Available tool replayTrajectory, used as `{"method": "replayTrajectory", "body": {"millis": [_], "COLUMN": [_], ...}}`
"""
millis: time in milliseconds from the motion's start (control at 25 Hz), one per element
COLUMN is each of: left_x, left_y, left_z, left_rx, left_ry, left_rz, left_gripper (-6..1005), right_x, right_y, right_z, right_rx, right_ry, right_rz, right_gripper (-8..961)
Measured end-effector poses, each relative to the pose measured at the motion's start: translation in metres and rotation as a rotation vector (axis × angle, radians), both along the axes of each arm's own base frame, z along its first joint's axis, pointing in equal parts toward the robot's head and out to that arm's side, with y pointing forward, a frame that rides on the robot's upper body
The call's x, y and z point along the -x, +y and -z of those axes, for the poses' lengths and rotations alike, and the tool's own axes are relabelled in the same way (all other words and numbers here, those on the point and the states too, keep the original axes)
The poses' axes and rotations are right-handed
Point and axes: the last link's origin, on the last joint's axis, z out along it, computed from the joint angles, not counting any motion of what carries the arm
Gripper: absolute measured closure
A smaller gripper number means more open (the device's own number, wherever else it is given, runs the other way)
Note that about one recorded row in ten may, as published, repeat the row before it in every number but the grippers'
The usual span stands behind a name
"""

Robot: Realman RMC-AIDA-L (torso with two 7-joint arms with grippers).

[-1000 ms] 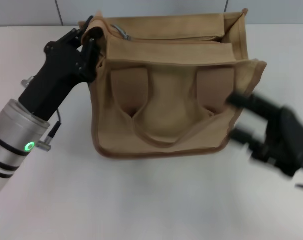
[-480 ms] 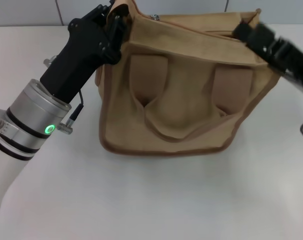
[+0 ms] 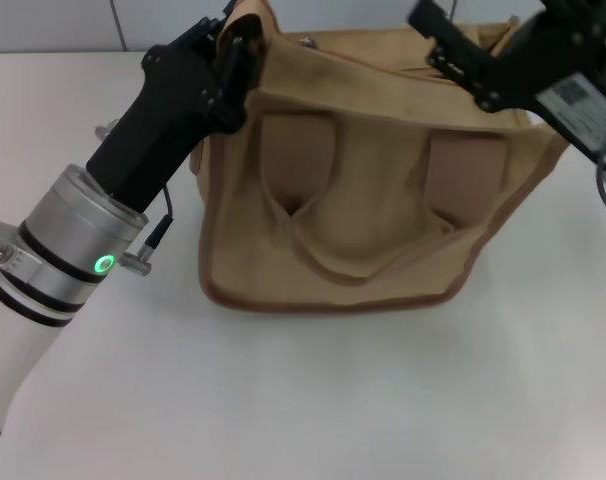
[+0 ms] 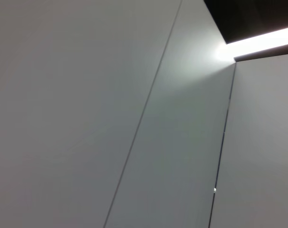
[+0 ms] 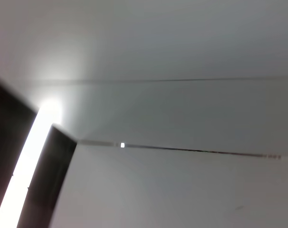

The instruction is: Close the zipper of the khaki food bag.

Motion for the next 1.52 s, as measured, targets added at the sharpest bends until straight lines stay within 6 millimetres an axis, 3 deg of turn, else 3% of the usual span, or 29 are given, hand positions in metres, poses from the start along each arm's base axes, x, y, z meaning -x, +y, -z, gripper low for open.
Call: {"method": "replayTrajectory", "body": {"millis": [80,240,400,1080,1520], "left_x": [-0.004,-0.006,-0.005,-0.012,-0.016], "left_y": [0.001,0.002,0.002,0.007,0.01], "left_z": [0.001,0.0,-0.001,0.0,0.0], "left_rx": [-0.001,-0.003,-0.003,-0.005,-0.005], "left_ry": [-0.001,-0.011,-0.013,-0.011,-0.01], "left_rz": [0.013,0.015,0.012,0.029,0.04], "left_gripper": [944,949,949,948,948], "right_x": [0.003,-0.003,-0.006,0.019,0.025], "right_y": [0.007,0.012,0.018,0.03,0.034], "right_z": [0.012,0.024,0.031,0.046,0.047], "right_rx": [0.187,0.247,0.236,0.233,0.217], "right_ry": [0.077,0.07,0.025,-0.063,-0.089], "right_rz": [0.1,0.189,0.234,0.169,0.149], "right_gripper": [223,223,223,226,225]}}
